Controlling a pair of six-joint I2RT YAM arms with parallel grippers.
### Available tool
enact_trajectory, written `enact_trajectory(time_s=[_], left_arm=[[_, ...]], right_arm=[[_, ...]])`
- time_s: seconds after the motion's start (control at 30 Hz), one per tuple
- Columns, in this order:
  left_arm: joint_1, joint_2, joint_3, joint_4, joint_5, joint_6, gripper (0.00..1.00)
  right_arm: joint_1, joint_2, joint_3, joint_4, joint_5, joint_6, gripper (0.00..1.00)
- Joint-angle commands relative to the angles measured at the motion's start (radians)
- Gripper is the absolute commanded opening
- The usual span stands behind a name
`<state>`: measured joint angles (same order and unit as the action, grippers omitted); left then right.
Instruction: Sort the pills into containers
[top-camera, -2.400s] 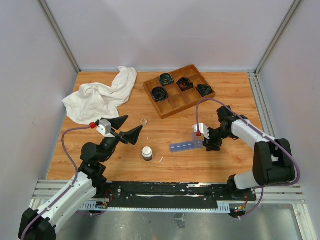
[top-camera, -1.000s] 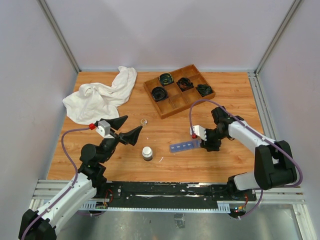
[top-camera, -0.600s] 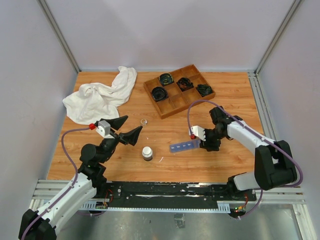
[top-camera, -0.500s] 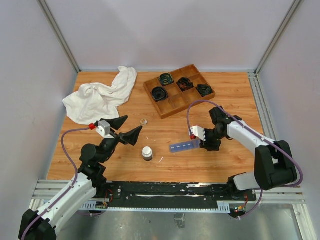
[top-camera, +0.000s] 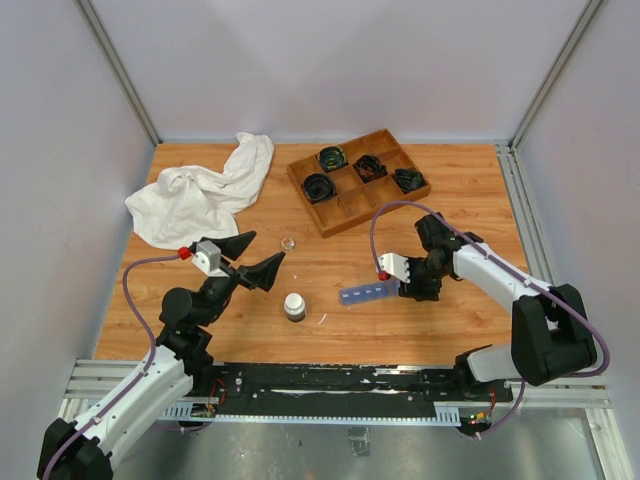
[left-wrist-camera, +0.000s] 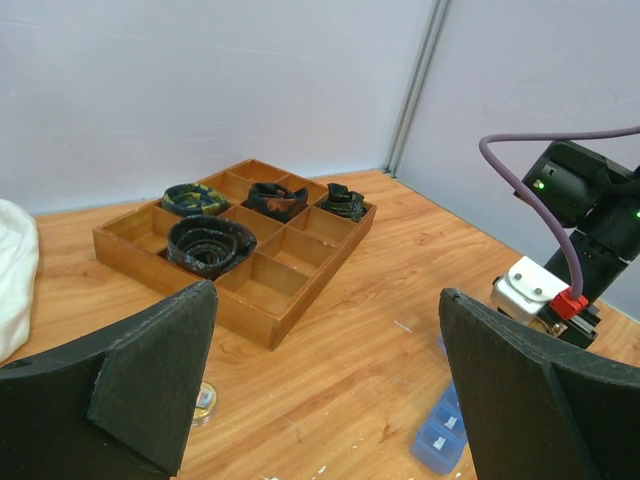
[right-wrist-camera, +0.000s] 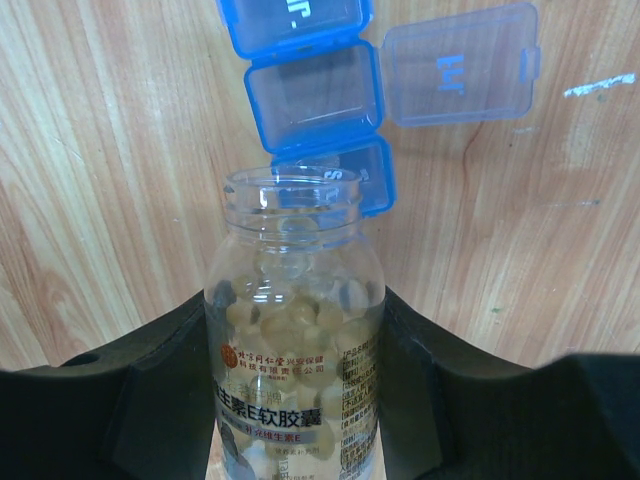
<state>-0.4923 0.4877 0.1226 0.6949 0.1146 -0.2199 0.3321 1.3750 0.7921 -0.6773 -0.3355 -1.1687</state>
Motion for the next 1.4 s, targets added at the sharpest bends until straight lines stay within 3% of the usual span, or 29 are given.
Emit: enact_trajectory(time_s=[0.0, 0.1, 1.03, 1.1, 1.37], left_arm=[[0.005, -0.008, -0.008, 0.038, 0.008, 0.016, 0.99], [0.004, -0.01, -0.009, 0.038, 0.007, 0.016, 0.99], [0.004, -0.024, -0.017, 0.041, 0.007, 0.016, 0.99], [0.004, -0.024, -0.017, 0.041, 0.008, 0.016, 0.99], [0.004, -0.026, -0.017, 0.041, 0.008, 0.016, 0.99]], right_arm=[[0.03, -0.002, 0.028, -0.038, 0.002, 0.009, 0.04], [0.033, -0.006, 0.016, 0.015, 0.061, 0.034, 0.03], [0.061, -0.016, 0.014, 0.045, 0.064, 0.062, 0.02], [0.064, 0.0, 0.03, -0.009, 0.023, 0.045, 0.03], [0.063, -0.01, 0.013, 0.056, 0.072, 0.07, 0.03]])
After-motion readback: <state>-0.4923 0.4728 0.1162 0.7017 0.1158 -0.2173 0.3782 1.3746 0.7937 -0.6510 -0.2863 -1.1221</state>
